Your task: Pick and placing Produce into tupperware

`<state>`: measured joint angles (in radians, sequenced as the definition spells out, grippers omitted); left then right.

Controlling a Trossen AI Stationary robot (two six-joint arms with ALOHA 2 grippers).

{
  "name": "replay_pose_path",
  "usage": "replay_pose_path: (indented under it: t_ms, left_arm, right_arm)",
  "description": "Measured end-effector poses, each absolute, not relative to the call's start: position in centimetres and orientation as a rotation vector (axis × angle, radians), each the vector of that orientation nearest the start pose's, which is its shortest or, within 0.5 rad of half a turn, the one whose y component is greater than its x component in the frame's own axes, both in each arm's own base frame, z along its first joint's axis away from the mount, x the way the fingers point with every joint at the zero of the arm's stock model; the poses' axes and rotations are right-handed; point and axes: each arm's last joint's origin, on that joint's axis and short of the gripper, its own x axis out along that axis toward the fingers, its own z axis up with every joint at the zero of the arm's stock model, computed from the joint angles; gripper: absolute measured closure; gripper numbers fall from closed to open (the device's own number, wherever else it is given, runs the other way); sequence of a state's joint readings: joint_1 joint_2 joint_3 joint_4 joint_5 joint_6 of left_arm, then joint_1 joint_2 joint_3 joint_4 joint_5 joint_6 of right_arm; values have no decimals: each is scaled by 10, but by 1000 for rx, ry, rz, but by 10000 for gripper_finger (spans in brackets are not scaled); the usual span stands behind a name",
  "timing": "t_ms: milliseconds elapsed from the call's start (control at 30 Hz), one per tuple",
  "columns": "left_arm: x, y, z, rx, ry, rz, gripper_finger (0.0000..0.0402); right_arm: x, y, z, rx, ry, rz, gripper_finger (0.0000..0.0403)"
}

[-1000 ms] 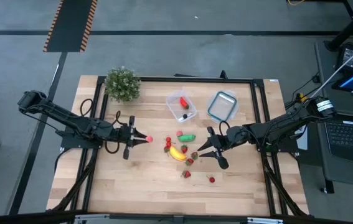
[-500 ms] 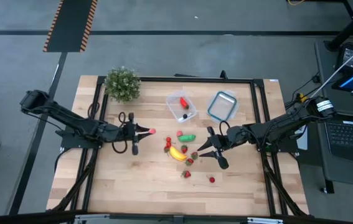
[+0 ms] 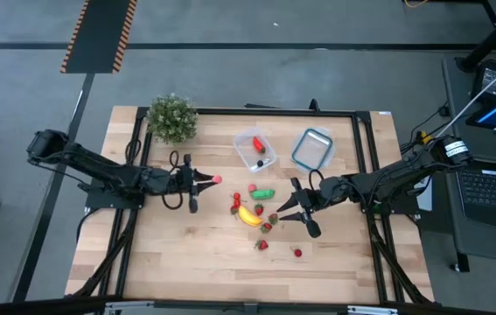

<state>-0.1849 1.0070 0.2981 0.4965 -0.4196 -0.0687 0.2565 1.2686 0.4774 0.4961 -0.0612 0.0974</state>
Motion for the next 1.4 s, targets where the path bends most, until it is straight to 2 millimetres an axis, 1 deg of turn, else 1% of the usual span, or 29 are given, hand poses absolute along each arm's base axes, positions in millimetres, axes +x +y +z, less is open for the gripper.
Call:
replay_pose_path:
  t_ms: [200, 367, 433, 567, 667, 867, 1033, 1233, 1400]
  left_arm:
    - [210, -2, 185, -42, 178, 198, 364]
    - [224, 17, 173, -72, 193, 162, 364]
    - [231, 24, 172, -80, 210, 156, 364]
    - [252, 39, 177, -81, 236, 115, 364]
    - [267, 53, 181, -86, 303, 120, 364]
    - [290, 83, 187, -103, 492, 169, 364]
    - [310, 102, 191, -125, 537, 147, 364]
    - [326, 123, 184, -132, 602, 179, 364]
    - [331, 138, 174, -145, 669, 207, 364]
  right_arm:
    - [240, 65, 196, 64, 299, 302, 281]
    - [240, 65, 196, 63, 300, 302, 281]
    - [240, 65, 196, 63, 300, 302, 281]
    - [240, 65, 196, 65, 300, 302, 281]
    - [240, 65, 196, 66, 301, 302, 281]
    - [240, 65, 196, 66, 302, 302, 281]
    - [240, 65, 196, 66, 303, 301, 281]
    - [240, 65, 196, 72, 304, 301, 281]
    - [240, 65, 196, 71, 304, 301, 281]
